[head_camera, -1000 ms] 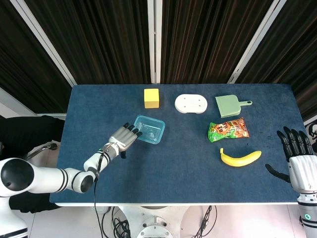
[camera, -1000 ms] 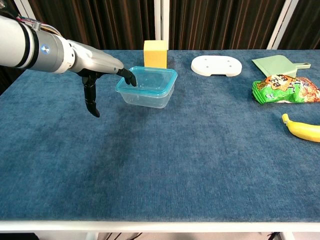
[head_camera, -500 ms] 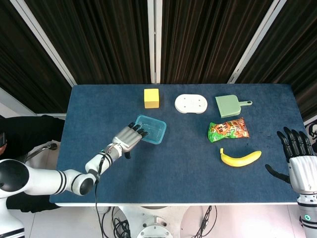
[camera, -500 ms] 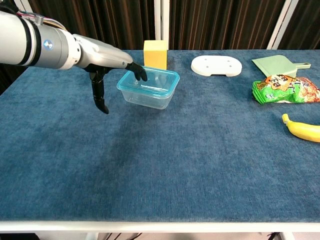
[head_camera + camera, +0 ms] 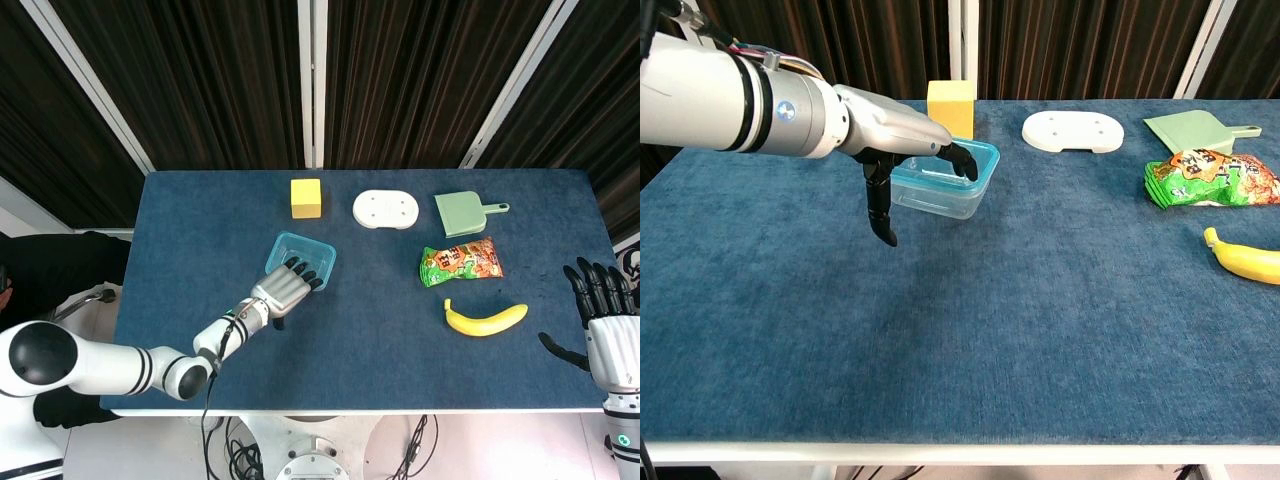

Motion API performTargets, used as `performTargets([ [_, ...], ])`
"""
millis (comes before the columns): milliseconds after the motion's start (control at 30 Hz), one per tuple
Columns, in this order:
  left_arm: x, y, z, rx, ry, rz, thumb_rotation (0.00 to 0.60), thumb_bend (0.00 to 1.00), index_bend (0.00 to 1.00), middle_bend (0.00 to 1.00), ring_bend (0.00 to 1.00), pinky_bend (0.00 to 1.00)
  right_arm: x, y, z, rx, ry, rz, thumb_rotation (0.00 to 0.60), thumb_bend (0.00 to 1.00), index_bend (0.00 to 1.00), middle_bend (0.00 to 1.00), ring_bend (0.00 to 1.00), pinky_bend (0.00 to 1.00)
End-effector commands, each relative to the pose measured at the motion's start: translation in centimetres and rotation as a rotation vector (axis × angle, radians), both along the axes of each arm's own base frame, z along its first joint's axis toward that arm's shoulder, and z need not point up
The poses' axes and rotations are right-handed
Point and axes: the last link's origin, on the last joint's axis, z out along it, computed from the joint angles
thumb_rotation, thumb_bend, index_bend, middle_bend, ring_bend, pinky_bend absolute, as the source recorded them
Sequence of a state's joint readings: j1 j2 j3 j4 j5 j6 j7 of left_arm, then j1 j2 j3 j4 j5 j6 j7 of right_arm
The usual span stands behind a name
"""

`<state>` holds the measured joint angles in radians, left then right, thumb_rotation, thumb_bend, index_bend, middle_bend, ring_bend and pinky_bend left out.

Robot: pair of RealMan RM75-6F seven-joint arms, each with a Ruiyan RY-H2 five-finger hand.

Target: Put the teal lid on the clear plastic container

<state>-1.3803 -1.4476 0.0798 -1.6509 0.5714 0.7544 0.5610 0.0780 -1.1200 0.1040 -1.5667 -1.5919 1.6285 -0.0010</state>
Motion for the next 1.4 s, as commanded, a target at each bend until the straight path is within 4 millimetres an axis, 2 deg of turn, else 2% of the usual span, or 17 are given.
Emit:
performTargets([
  [33, -0.3, -0.1, -0.2, 0.005, 0.011, 0.008, 0.600, 0.00, 0.12, 0.08, 0.00, 0.06, 0.0, 0.0, 0.0, 0.000, 0.000, 0.002, 0.600, 0.04, 0.00, 0.00, 0.00, 0.00],
  [700, -2.2, -0.4, -1.2, 0.030, -0.012, 0.020, 0.600, 0.00, 0.12, 0.08, 0.00, 0.06, 0.2, 0.1, 0.0, -0.004, 0.002, 0.002, 0.600, 0.04, 0.00, 0.00, 0.00, 0.00],
  [833, -1.8, -0.2, 0.2, 0.042, -0.080, 0.037, 0.600, 0.00, 0.13, 0.08, 0.00, 0.06, 0.3, 0.1, 0.0, -0.006, 0.003, 0.005, 0.600, 0.04, 0.00, 0.00, 0.00, 0.00],
  [1000, -2.1, 0.5, 3.9, 0.094, -0.246, 0.119, 0.600, 0.00, 0.12, 0.08, 0.00, 0.07, 0.2, -0.3, 0.2, 0.022, -0.002, 0.001, 0.600, 0.04, 0.00, 0.00, 0.00, 0.00],
  [1133, -5.0, 1.1, 7.9, 0.211, -0.364, 0.206, 0.600, 0.00, 0.13, 0.08, 0.00, 0.07, -0.2, -1.1, 0.4, 0.084, -0.018, -0.022, 0.600, 0.04, 0.00, 0.00, 0.00, 0.00],
  [1267, -10.5, 0.8, 12.0, 0.392, -0.414, 0.311, 0.600, 0.00, 0.13, 0.08, 0.00, 0.07, -0.8, -2.0, 0.8, 0.126, -0.026, -0.046, 0.600, 0.04, 0.00, 0.00, 0.00, 0.00],
  [1400, -16.3, -0.4, 15.1, 0.566, -0.414, 0.378, 0.600, 0.00, 0.13, 0.09, 0.00, 0.05, -1.5, -2.6, 0.8, 0.151, -0.046, -0.063, 0.600, 0.05, 0.00, 0.01, 0.00, 0.00],
])
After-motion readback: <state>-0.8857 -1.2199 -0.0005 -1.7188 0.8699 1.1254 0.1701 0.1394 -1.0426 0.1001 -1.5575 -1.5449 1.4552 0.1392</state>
